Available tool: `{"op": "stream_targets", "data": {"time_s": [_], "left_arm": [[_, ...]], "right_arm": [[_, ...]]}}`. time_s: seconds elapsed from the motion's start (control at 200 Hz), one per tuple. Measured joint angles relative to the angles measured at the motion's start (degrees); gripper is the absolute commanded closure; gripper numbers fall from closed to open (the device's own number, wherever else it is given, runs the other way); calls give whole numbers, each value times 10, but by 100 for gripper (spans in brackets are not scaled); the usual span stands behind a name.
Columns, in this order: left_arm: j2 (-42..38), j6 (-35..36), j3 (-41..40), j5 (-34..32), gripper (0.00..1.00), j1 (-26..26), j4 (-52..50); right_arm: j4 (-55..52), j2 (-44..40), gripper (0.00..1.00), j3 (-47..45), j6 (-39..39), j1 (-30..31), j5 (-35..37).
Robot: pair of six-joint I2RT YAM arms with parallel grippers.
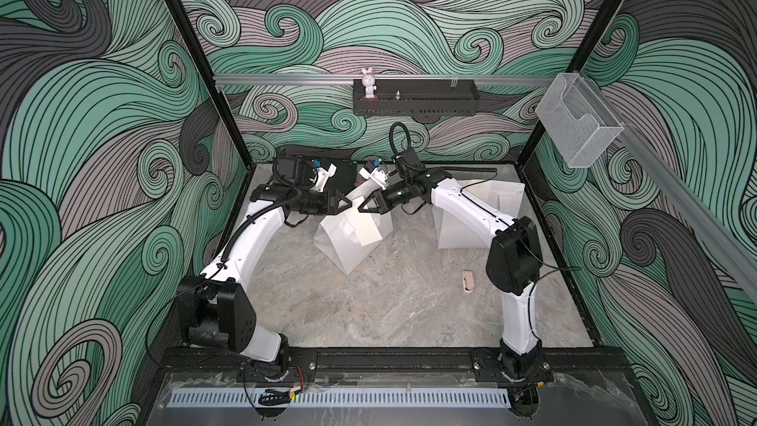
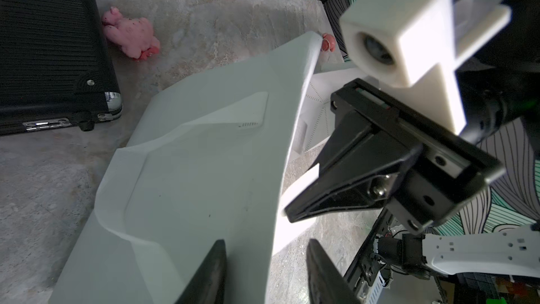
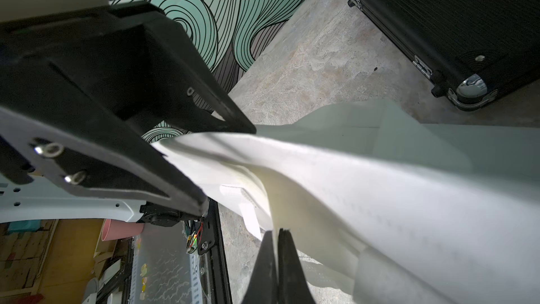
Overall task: Staple the receipts to the bags
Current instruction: Hold the receipt from the takeout bag.
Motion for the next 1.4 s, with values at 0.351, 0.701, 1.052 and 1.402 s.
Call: {"op": "stream_targets", "data": {"time_s": [0.351, 0.701, 1.052, 1.402], "left_arm": [[0, 12, 3, -10, 65, -4, -14], [1, 22, 14, -16, 80, -9, -22], [16, 30, 25, -27, 80, -14, -33], [20, 42, 30, -31, 86, -17, -39]], "right_arm": [[-5, 0, 100, 33, -2, 0, 9], [-14, 3, 100, 35, -11, 1, 16], [-20, 8, 100, 39, -13, 7, 19], [-28, 10, 100, 49, -13, 8, 22]]}}
